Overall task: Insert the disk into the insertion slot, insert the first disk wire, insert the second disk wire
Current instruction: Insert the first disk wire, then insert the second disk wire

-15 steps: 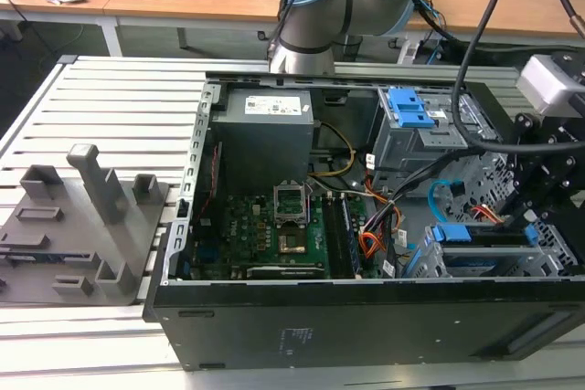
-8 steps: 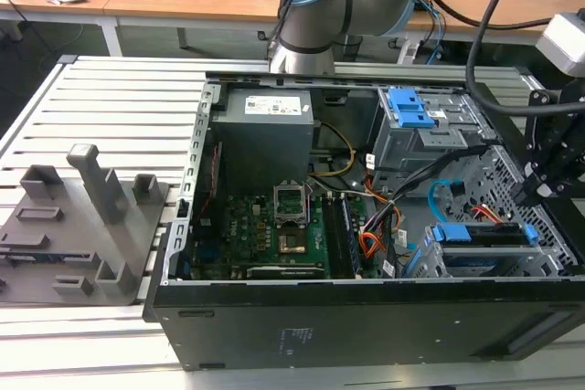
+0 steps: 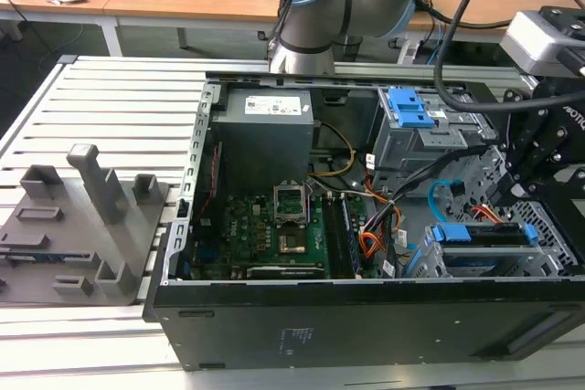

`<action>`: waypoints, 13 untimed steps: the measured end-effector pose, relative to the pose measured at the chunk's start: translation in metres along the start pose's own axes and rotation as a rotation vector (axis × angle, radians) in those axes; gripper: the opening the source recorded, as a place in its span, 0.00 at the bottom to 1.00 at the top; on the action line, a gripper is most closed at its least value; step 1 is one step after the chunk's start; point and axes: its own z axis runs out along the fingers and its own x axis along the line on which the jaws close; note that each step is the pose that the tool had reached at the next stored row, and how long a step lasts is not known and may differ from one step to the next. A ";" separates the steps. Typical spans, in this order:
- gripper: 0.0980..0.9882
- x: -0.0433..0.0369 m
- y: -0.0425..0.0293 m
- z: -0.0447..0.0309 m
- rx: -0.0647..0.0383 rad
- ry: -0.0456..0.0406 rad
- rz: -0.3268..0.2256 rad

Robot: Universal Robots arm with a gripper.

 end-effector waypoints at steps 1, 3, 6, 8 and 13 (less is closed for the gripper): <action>0.01 0.0000 0.0013 0.0001 0.000 -0.0001 0.000; 0.01 -0.0001 0.0014 0.0001 0.000 0.0001 0.000; 0.01 0.0000 0.0017 0.0001 0.000 0.0001 0.000; 0.01 -0.0001 0.0017 0.0001 0.000 0.0000 0.000; 0.01 -0.0001 0.0020 0.0001 0.000 0.0001 0.000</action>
